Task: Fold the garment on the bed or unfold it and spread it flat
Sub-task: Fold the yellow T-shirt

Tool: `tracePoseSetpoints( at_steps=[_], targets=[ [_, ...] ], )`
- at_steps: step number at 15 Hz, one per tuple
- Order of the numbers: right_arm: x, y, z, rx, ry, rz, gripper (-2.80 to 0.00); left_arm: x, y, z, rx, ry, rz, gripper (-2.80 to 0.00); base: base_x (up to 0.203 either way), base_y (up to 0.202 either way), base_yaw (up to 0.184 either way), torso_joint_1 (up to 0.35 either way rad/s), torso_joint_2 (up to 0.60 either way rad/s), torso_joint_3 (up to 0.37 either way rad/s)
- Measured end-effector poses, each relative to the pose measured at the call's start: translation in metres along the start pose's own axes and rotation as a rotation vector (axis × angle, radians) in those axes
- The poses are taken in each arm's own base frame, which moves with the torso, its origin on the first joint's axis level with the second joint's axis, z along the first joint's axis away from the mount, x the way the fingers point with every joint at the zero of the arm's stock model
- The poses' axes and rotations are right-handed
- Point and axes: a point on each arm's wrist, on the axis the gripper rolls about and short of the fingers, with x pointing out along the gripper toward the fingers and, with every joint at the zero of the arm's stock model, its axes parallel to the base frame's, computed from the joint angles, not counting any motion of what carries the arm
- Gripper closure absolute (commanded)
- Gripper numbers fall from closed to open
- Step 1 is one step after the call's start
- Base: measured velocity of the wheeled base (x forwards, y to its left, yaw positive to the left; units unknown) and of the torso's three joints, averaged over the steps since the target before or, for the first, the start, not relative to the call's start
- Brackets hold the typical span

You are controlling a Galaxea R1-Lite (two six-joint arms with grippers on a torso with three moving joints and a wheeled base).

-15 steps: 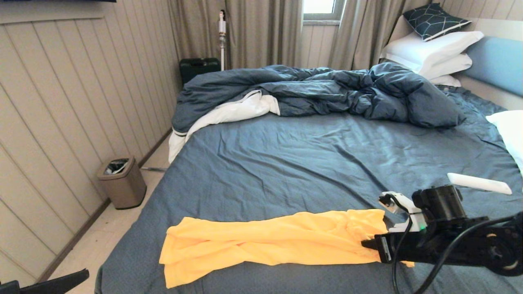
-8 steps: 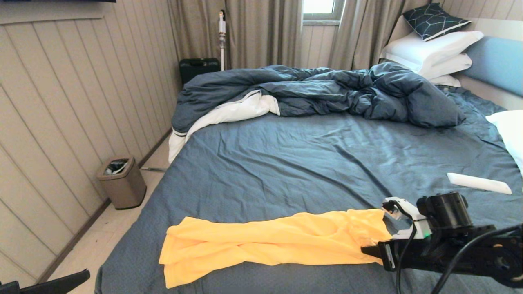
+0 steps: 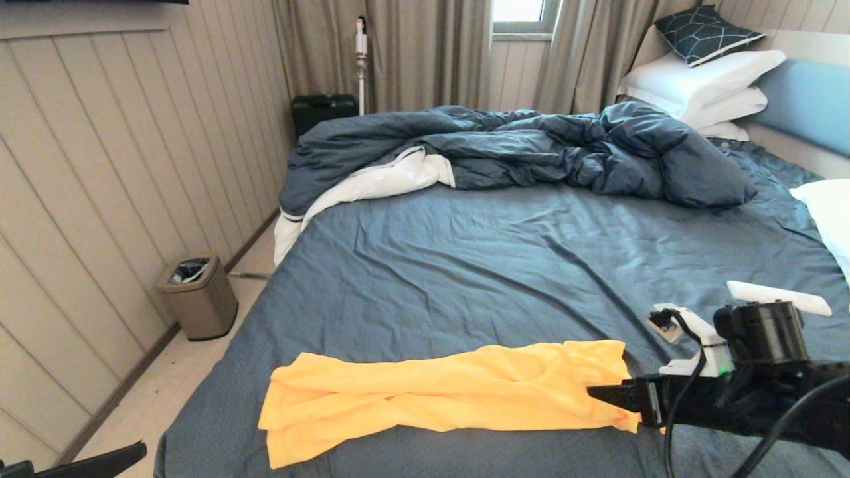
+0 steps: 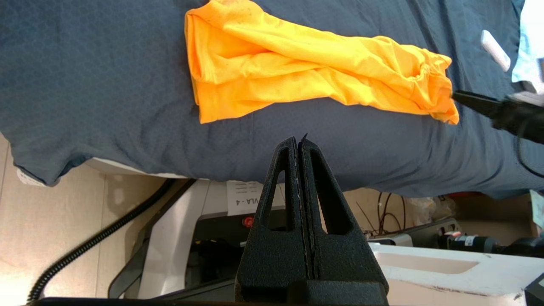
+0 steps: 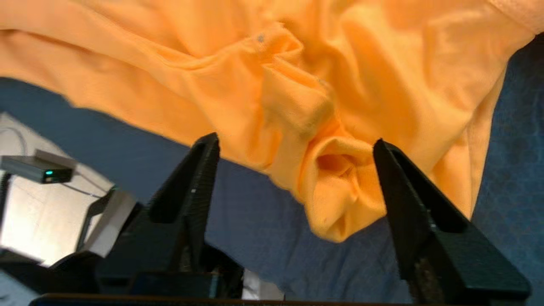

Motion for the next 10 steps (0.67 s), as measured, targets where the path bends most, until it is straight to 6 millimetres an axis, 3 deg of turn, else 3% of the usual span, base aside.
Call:
tracePoseSetpoints(
  at_steps=[4, 10],
  targets=[
    [-0.0139, 0.0034, 0.0000, -0.004, -0.039, 0.009, -2.80, -0.0007, -0.0008, 0.0011, -0.005, -0.003, 0.000, 0.00, 0.000, 0.000, 0.000, 0.000, 0.00, 0.000],
    [-0.0107, 0.0019, 0.0069, 0.006, -0.049, -0.003, -2.80, 0.0008, -0.0035, 0.0085, -0.004, -0.008, 0.002, 0.00, 0.000, 0.000, 0.000, 0.000, 0.00, 0.000]
  ],
)
